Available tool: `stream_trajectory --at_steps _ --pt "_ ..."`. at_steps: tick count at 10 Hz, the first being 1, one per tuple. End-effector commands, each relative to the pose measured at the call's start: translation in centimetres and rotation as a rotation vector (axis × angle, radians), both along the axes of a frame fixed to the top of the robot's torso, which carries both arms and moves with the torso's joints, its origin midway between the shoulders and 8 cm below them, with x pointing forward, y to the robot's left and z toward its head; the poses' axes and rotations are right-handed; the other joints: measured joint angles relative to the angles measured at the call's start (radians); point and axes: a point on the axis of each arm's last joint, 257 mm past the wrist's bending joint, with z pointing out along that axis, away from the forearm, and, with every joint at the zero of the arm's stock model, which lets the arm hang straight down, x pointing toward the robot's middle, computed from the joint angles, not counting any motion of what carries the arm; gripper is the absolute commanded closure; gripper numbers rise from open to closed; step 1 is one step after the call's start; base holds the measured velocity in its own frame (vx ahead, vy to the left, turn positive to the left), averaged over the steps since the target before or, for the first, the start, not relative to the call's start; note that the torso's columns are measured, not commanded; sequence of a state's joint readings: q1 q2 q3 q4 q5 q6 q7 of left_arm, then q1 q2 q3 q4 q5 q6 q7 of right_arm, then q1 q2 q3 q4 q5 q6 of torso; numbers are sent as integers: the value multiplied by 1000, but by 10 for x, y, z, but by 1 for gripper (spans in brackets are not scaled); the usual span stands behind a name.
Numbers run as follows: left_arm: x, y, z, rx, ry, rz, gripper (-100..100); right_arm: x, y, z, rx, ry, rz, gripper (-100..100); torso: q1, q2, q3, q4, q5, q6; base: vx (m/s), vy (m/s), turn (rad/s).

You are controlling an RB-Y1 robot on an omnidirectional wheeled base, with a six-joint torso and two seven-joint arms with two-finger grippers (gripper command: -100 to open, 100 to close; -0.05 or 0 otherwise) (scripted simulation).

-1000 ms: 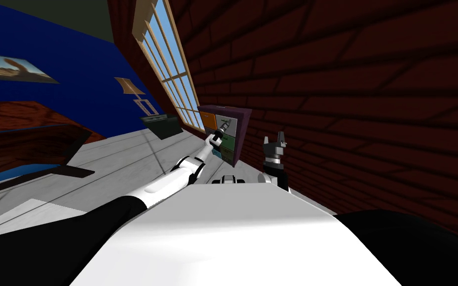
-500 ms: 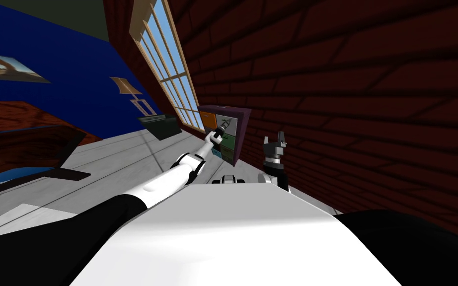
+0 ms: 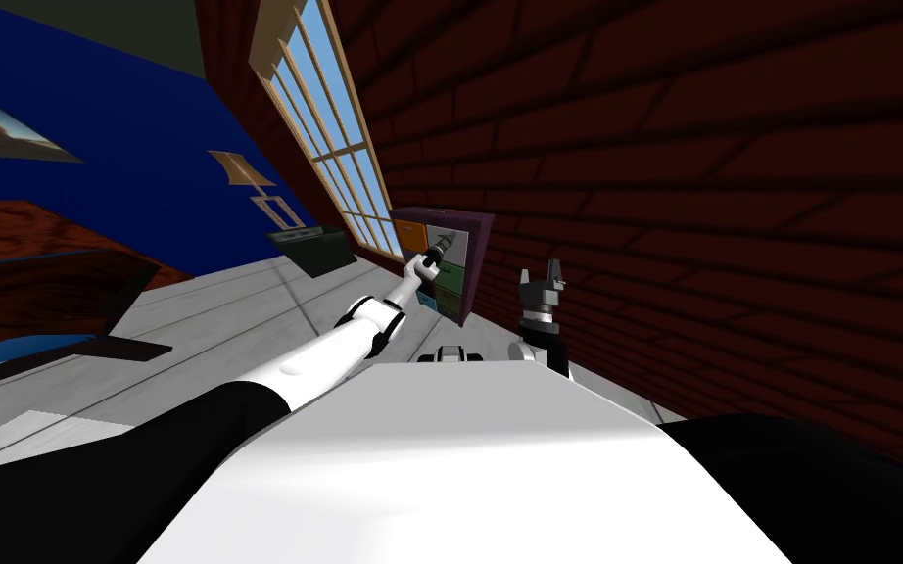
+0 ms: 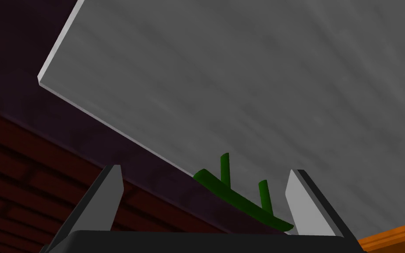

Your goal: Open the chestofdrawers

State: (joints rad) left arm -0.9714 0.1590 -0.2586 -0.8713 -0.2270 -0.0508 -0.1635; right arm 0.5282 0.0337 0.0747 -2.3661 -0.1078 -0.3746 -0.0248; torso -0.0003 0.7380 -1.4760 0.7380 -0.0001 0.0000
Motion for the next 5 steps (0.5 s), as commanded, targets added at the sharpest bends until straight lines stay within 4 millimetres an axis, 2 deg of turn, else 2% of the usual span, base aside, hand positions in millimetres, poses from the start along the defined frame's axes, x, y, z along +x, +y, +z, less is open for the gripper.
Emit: stream_trajectory --at_steps 1,3,4,5 --pt "6 3 0 12 28 23 -100 0 0 0 0 0 0 0 0 0 0 0 0 0 -25 29 -27" --pt "4 3 0 9 23 19 -100 0 0 0 0 0 0 0 0 -1 -1 0 0 0 -6 7 -3" --pt "4 3 0 9 22 19 100 0 0 0 0 0 0 0 -1 -1 -1 0 0 0 0 0 0" --pt "4 32 -9 -10 32 38 100 0 0 0 0 0 0 0 0 -1 0 0 0 0 44 -62 102"
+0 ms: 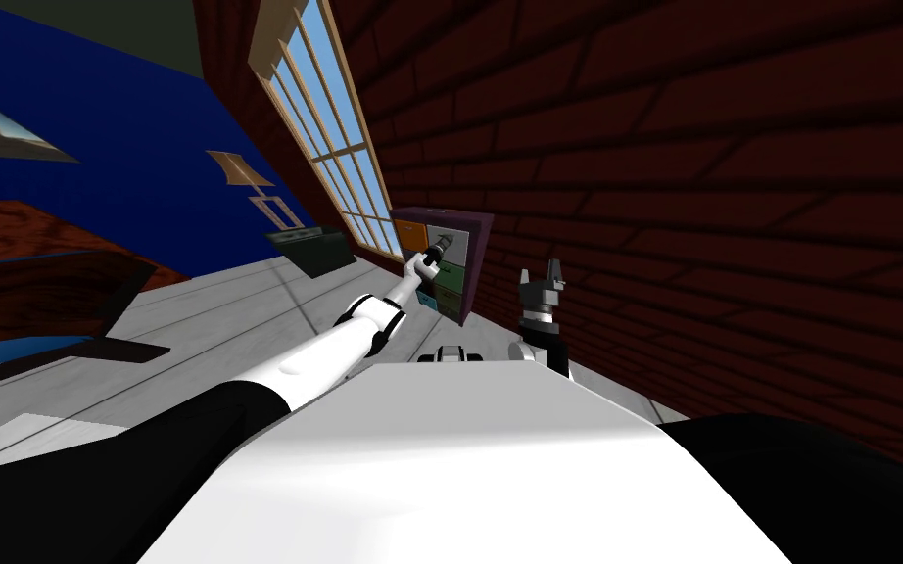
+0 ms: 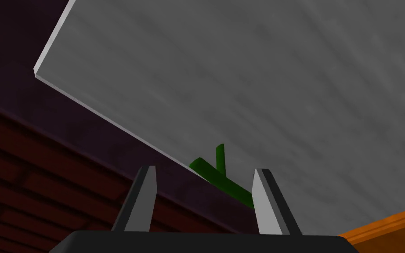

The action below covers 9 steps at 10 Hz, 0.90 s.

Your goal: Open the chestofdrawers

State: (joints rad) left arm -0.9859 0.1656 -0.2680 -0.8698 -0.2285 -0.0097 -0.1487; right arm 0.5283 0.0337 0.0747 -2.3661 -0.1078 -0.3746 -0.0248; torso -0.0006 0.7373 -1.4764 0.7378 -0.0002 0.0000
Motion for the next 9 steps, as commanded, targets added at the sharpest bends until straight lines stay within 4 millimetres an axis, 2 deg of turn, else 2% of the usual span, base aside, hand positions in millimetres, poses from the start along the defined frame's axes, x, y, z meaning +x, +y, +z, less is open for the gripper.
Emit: stream_trajectory --at_steps 1,2,3,4,5,6,7,9 --pt "-2 41 4 -23 -18 24 100 0 0 0 0 0 0 0 -2 -2 -1 0 0 -1 60 -90 121" --pt "-6 55 -9 -36 -1 29 100 0 0 0 0 0 0 0 -2 -2 -1 0 -1 0 85 -129 141" --pt "-7 68 -9 -48 -1 37 100 0 0 0 0 0 0 0 -3 -2 -1 -1 -1 0 67 -117 74" --pt "-7 79 3 -36 -26 45 100 0 0 0 0 0 0 0 0 0 0 0 0 0 29 -47 -19" --pt "-11 73 16 -42 -50 31 100 0 0 0 0 0 0 0 4 3 2 1 1 0 8 6 -16" --pt "-12 96 1 -51 -24 46 100 0 0 0 0 0 0 0 6 4 3 1 2 0 41 -48 143" --pt "-16 110 -1 -47 -26 56 100 0 0 0 0 0 0 0 2 1 1 0 1 -1 53 -71 106" --pt "-22 105 17 -49 -62 38 100 0 0 0 0 0 0 0 0 1 0 0 0 1 15 -26 -24"
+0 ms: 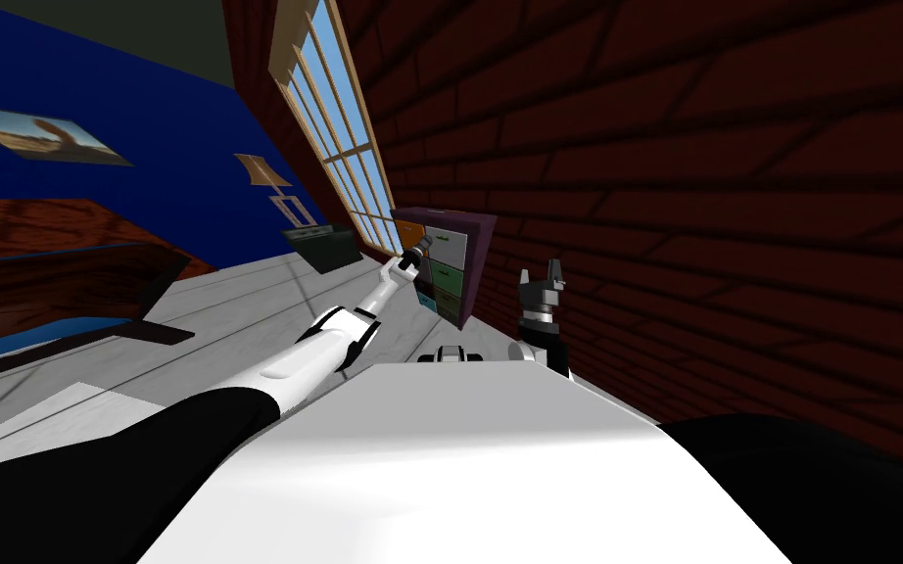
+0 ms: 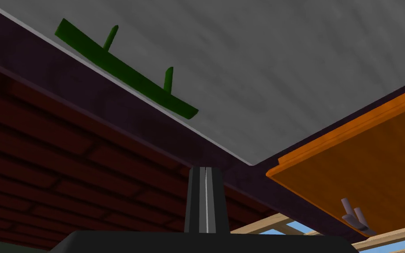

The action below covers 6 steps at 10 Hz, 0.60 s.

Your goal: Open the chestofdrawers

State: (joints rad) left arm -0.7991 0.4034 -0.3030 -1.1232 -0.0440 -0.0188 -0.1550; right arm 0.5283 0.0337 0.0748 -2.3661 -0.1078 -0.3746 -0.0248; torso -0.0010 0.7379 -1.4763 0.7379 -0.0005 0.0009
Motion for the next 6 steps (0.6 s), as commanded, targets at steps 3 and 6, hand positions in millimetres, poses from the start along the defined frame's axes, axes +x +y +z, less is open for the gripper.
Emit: stream_trajectory --at_steps 3,6 --pt "-15 25 -3 -6 -1 2 100 0 0 0 0 0 0 0 0 -1 0 0 0 -2 35 -51 76" --pt "-24 15 21 -6 -49 -27 100 0 0 0 0 0 0 0 3 2 1 1 1 -1 8 -21 -8"
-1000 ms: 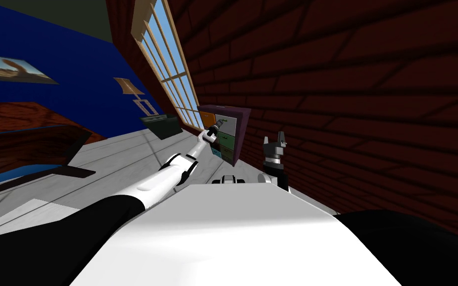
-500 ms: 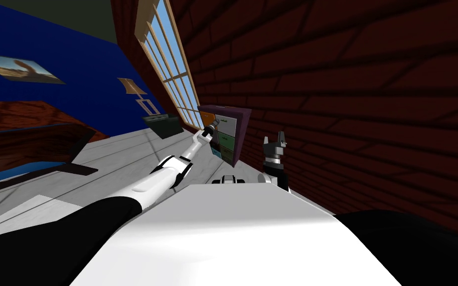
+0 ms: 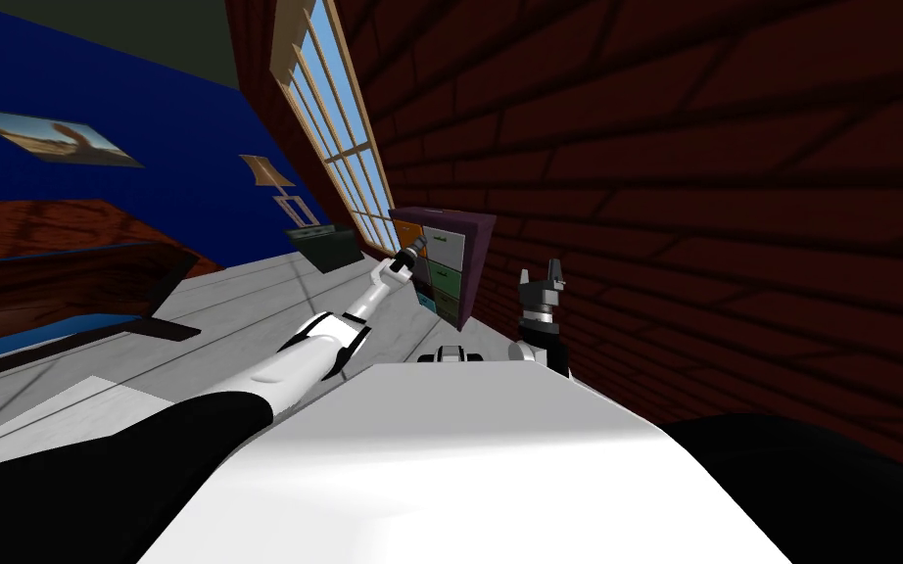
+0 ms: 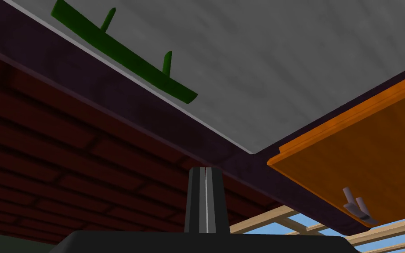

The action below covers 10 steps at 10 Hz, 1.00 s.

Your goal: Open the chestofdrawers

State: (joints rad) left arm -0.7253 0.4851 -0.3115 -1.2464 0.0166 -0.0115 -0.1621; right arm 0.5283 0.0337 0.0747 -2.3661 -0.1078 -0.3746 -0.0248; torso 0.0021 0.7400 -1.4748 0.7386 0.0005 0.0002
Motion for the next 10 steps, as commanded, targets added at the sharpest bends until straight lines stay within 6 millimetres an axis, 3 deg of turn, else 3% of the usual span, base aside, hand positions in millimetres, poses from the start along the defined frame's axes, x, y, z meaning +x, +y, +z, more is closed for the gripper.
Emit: stream_trajectory --at_steps 1,2,3,4,5,6,7,9,10 --pt "-13 12 -2 -5 3 -12 100 0 0 0 0 0 0 0 1 0 0 0 0 0 39 -47 105" --pt "-20 17 5 3 -14 -18 100 0 0 0 0 0 0 0 -3 -3 -1 -1 0 -1 55 -90 108" --pt "-26 8 17 0 -36 -38 100 0 0 0 0 0 0 0 -5 -4 -3 -1 -1 0 24 -58 14" --pt "-33 24 0 0 -3 -36 100 0 0 0 0 0 0 0 -3 -2 -2 -1 -1 1 33 -90 109" --pt "-40 29 6 10 -15 -42 100 0 0 0 0 0 0 0 -3 -2 -1 -1 -1 -1 49 -93 89" --pt "-47 19 17 7 -38 -64 100 0 0 0 0 0 0 0 -2 -2 -1 -1 -1 0 30 -44 -2" --pt "-56 29 -1 5 -1 -70 100 0 0 0 0 0 0 0 0 -2 -1 -1 0 0 50 -87 99" --pt "-68 27 13 18 -26 -93 100 0 0 0 0 0 0 0 -3 -2 -2 -1 -1 0 38 -66 53" --pt "-80 32 -6 13 15 -108 100 0 0 0 0 0 0 0 0 -1 -1 0 0 0 39 -81 112"
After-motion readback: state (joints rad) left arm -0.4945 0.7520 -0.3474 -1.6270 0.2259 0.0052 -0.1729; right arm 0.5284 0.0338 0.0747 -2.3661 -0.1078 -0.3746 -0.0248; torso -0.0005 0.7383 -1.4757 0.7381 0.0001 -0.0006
